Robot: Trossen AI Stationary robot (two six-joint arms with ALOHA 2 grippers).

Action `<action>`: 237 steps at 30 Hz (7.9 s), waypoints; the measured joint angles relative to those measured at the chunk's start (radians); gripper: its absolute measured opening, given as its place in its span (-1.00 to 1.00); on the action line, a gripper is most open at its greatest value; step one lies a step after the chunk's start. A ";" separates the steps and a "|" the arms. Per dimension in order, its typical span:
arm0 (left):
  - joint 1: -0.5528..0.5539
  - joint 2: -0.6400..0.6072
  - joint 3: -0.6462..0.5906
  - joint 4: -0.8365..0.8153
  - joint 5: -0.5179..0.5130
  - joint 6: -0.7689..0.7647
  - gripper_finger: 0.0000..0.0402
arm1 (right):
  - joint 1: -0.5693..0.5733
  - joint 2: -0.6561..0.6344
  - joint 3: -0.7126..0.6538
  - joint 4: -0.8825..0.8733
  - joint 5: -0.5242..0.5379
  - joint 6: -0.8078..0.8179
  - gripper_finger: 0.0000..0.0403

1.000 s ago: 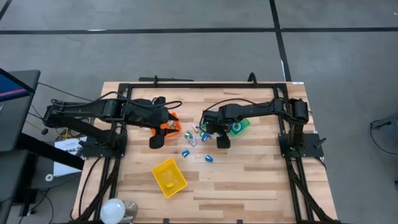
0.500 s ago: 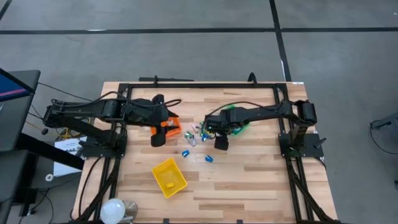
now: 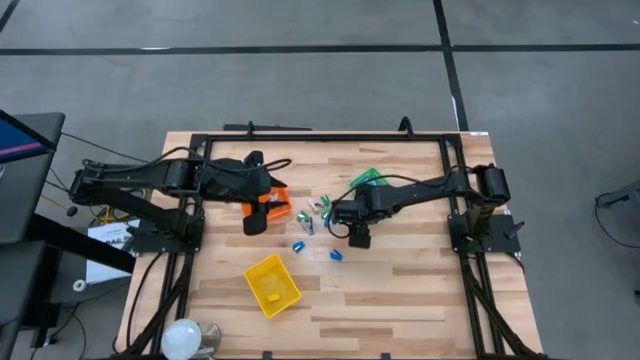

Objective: Pick and place Stapler, Stapler remover, tape
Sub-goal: Put the blue stapler into the yellow basket

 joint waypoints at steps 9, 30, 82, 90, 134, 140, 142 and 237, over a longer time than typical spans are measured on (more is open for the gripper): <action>0.000 0.000 0.000 0.001 0.000 0.000 -0.03 | 0.001 0.000 -0.033 0.033 0.012 0.001 0.25; 0.000 0.000 0.000 0.002 0.000 0.000 -0.03 | -0.014 0.000 -0.033 0.107 0.058 -0.072 -0.99; 0.000 0.000 -0.001 0.022 0.000 0.000 -0.03 | 0.002 0.036 0.028 0.130 -0.339 -0.150 -1.00; 0.000 0.000 -0.001 0.022 0.000 0.000 -0.03 | 0.032 0.019 0.060 0.127 -0.253 -0.046 -1.00; 0.000 0.000 -0.001 0.022 0.001 0.000 -0.03 | -0.017 0.021 -0.139 0.255 -0.240 0.020 0.33; 0.000 0.000 -0.001 0.021 0.001 0.000 -0.03 | -0.039 0.021 -0.138 0.260 -0.247 0.020 0.10; 0.000 0.000 -0.001 0.021 0.001 0.000 -0.03 | -0.044 0.021 -0.138 0.260 -0.252 0.019 -0.03; 0.000 0.024 -0.001 0.714 0.108 -0.088 0.01 | -0.039 -0.497 -0.006 1.131 -0.359 -0.097 -0.75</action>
